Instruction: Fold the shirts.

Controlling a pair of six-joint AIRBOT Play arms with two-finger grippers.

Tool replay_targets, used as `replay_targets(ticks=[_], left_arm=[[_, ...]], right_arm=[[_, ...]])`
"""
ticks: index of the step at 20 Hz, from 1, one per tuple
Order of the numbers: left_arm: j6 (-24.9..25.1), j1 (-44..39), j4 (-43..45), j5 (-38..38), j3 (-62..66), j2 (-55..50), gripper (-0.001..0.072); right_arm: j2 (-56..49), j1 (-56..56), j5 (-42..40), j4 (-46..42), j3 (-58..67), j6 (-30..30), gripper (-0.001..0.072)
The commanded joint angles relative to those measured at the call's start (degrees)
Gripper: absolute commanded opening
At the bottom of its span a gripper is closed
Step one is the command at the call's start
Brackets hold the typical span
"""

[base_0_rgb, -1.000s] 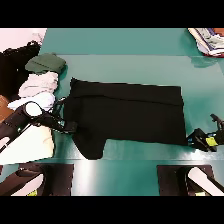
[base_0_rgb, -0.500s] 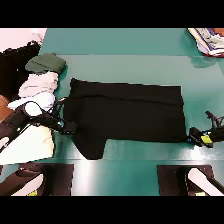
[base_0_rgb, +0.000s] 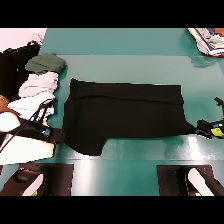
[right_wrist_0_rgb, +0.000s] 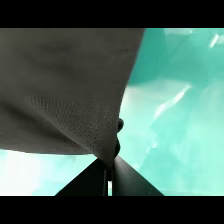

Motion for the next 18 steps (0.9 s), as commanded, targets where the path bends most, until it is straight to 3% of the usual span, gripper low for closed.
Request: replay_targets(ticks=[1, 3, 5, 7, 10, 13, 18], left_arm=[[-5.97, 0.00, -0.63, -11.34, 1.25, 7.78, 0.0023], [-5.92, 0.00, -0.61, -10.97, 5.14, 7.65, 0.0023], [-4.72, 0.00, -0.57, -3.87, 8.55, 6.36, 0.0023], [-0.22, 0.00, -0.20, 4.24, 10.60, 2.67, 0.0024], [3.21, 0.00, 0.83, 16.28, 11.43, -6.01, 0.0024], [3.63, 0.17, 2.69, 27.69, 13.86, -18.01, 0.0024], [3.58, 0.17, 2.75, 35.93, 21.77, -35.12, 0.0025]], right_arm=[[6.58, 0.37, 6.27, -2.25, 3.67, 1.29, 0.0014], [7.65, 0.37, 6.78, -1.97, 7.21, 2.23, 0.0014], [6.12, 0.72, 6.75, -1.86, 10.67, 2.80, 0.0014], [1.57, 3.37, 5.97, -1.92, 13.90, 2.80, 0.0014], [-7.63, 9.07, 1.20, -2.05, 17.62, 2.78, 0.0014], [-18.78, 11.63, -2.60, -1.90, 23.45, 3.34, 0.0014], [-35.19, 12.85, -4.24, -1.20, 35.19, 3.52, 0.0014]])
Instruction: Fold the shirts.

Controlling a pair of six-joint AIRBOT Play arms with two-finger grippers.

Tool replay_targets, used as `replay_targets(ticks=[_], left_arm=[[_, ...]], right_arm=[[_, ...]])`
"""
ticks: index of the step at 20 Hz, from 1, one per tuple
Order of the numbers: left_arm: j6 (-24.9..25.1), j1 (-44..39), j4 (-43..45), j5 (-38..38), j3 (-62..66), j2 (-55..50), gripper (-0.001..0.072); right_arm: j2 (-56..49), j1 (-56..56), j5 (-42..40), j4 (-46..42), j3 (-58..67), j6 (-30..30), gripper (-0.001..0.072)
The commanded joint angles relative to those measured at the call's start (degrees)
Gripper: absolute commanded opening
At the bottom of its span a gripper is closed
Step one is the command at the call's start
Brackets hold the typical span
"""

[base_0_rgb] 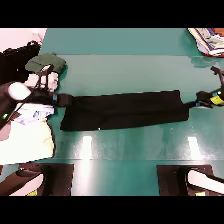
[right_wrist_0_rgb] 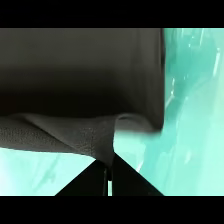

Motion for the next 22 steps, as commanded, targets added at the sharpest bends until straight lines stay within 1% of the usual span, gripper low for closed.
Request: replay_targets(ticks=[1, 4, 5, 6, 7, 8, 12, 13, 14, 15, 17, 21, 22], left_arm=[[0.44, 0.07, 0.44, 7.61, 5.55, -11.15, 0.0025], [-0.57, 0.07, 0.42, 8.83, 8.07, -13.99, 0.0027], [-1.33, 0.07, 0.39, 8.74, 8.50, -13.99, 0.0038], [-1.49, 0.07, 0.39, 8.15, 9.09, -13.99, 0.0255], [-1.46, 0.07, 0.46, 6.45, 9.99, -13.94, 0.0500], [-1.42, 0.07, 0.52, 3.96, 11.28, -13.94, 0.0547], [-1.03, -0.07, 0.22, -5.51, 16.70, -13.94, 0.0537], [-1.03, -0.07, -0.04, -6.58, 17.22, -13.94, 0.0331], [-1.03, -0.07, -0.87, -6.71, 17.25, -13.94, 0.0088], [-0.98, -0.13, -1.62, -6.58, 17.25, -13.97, 0.0035], [-1.05, -0.94, -2.84, -5.31, 17.16, -13.99, 0.0034], [-1.22, -6.08, -3.41, -1.01, 17.14, -14.84, 0.0025], [-1.77, -7.89, -3.50, 0.20, 17.14, -15.67, 0.0025]], right_arm=[[-10.97, 0.90, -1.64, 1.62, 8.13, 0.31, 0.0015], [-17.14, 0.44, -1.64, 7.41, 13.62, 0.24, 0.0025], [-18.93, 0.24, -1.64, 9.53, 15.26, 0.09, 0.0196], [-20.24, -0.13, -1.40, 11.10, 16.55, -0.15, 0.0386], [-21.14, -0.24, -0.92, 12.31, 17.46, -0.72, 0.0408], [-21.35, -0.76, -0.39, 12.00, 17.62, -1.66, 0.0408], [-21.29, -5.38, 2.54, 12.11, 15.17, -4.68, 0.0410], [-21.29, -7.02, 2.62, 12.17, 13.66, -5.11, 0.0427], [-21.33, -8.55, 2.14, 12.20, 12.00, -5.20, 0.0544], [-21.40, -10.10, 1.40, 12.22, 10.14, -5.88, 0.0563], [-21.88, -11.67, 0.13, 13.60, 6.64, -8.50, 0.0561], [-26.14, -10.84, -0.50, 23.26, 4.11, -10.80, 0.0547], [-26.97, -9.77, -0.68, 24.22, 4.35, -11.13, 0.0515]])
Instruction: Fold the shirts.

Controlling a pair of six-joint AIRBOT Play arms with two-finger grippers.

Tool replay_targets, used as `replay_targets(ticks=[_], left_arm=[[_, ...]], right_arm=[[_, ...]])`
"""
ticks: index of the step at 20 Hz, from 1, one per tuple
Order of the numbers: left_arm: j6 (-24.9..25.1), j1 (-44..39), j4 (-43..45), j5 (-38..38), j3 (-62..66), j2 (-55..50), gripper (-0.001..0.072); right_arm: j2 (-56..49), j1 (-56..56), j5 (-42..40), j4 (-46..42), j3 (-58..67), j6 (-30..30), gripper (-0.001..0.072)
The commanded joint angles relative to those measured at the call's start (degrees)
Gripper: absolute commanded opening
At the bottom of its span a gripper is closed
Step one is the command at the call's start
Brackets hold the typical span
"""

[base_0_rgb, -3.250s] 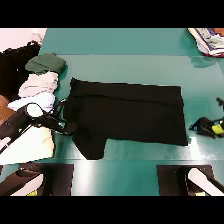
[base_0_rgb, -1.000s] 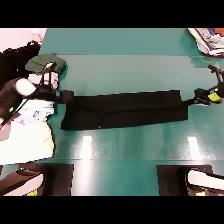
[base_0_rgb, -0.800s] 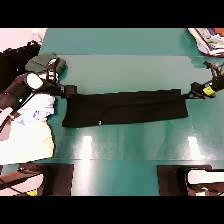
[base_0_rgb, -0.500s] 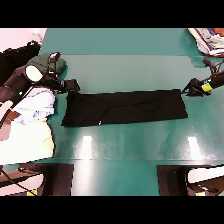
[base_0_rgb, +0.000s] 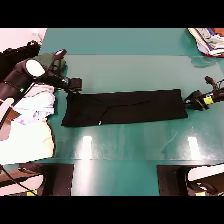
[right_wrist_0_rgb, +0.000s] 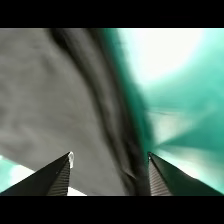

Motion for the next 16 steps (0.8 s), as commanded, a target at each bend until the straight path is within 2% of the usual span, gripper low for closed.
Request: replay_targets(ticks=[1, 2, 3, 4, 5, 8, 10, 16], left_arm=[[-0.96, -5.03, -1.16, 3.96, 0.17, -2.03, 0.0025], [-0.94, -6.64, -2.56, 5.16, 0.20, -3.52, 0.0025], [-0.87, -8.00, -4.57, 6.27, 0.20, -5.07, 0.0025], [-0.55, -9.40, -6.78, 8.00, 0.24, -6.75, 0.0024], [0.15, -10.69, -8.17, 9.27, 0.79, -8.50, 0.0024], [0.15, -14.60, -9.25, 9.90, 5.81, -14.88, 0.0024], [0.15, -17.16, -9.27, 9.70, 10.36, -19.50, 0.0024], [0.13, -22.53, -9.68, 9.05, 20.06, -29.40, 0.0024]], right_arm=[[-3.15, 2.25, -0.96, 4.44, -0.57, -1.90, 0.0475], [-3.58, 3.69, -0.96, 4.39, 0.15, -1.95, 0.0421], [-3.63, 4.81, -0.96, 4.42, 0.87, -2.56, 0.0270], [-3.52, 5.70, -0.31, 4.44, 1.92, -2.89, 0.0086], [-3.13, 6.29, 0.85, 4.44, 2.97, -3.04, 0.0015], [0.98, 7.23, 3.56, 4.92, 6.36, -2.49, 0.0014], [5.84, 8.63, 4.66, 5.25, 8.41, 0.04, 0.0015], [16.57, 17.22, 4.35, 19.56, 13.60, 2.25, 0.0014]])
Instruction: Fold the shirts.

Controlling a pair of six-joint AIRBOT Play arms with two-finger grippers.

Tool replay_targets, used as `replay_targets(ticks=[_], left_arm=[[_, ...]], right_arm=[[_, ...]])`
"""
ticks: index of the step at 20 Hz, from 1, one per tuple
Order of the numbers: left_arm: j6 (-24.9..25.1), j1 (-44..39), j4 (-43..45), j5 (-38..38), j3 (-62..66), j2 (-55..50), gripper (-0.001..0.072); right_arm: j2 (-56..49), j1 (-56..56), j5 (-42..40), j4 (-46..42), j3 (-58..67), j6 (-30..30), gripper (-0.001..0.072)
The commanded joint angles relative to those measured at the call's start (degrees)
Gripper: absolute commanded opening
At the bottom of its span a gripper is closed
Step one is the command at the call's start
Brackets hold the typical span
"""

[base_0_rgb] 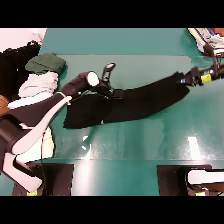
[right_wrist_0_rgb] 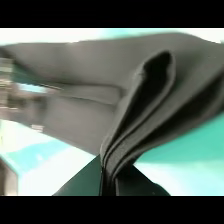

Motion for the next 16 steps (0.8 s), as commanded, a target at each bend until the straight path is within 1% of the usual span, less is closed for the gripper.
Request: replay_targets(ticks=[1, 5, 9, 12, 14, 16], left_arm=[[0.09, -2.34, -0.55, -0.35, 3.76, -4.42, 0.0024], [0.11, -2.34, 0.07, -0.70, 3.76, -4.55, 0.0025], [0.07, -1.11, 1.70, -2.01, 3.78, -4.17, 0.0024], [0.11, 3.52, 2.86, -5.20, 3.89, -0.94, 0.0024], [0.13, 8.00, 6.19, -6.54, 3.89, 3.91, 0.0024], [0.17, 13.22, 9.90, -8.83, 3.89, 9.66, 0.0025]], right_arm=[[4.76, 5.66, 0.04, 7.19, 3.76, 2.25, 0.0014], [5.40, 13.75, -1.68, 7.10, 8.41, 3.50, 0.0014], [5.40, 20.31, -4.31, 6.99, 9.01, 3.45, 0.0015], [5.20, 24.65, -6.73, 6.99, 9.03, 2.91, 0.0015], [4.09, 29.03, -8.68, 7.04, 9.03, 2.78, 0.0015], [1.62, 34.86, -10.91, 7.08, 9.03, 1.18, 0.0015]])
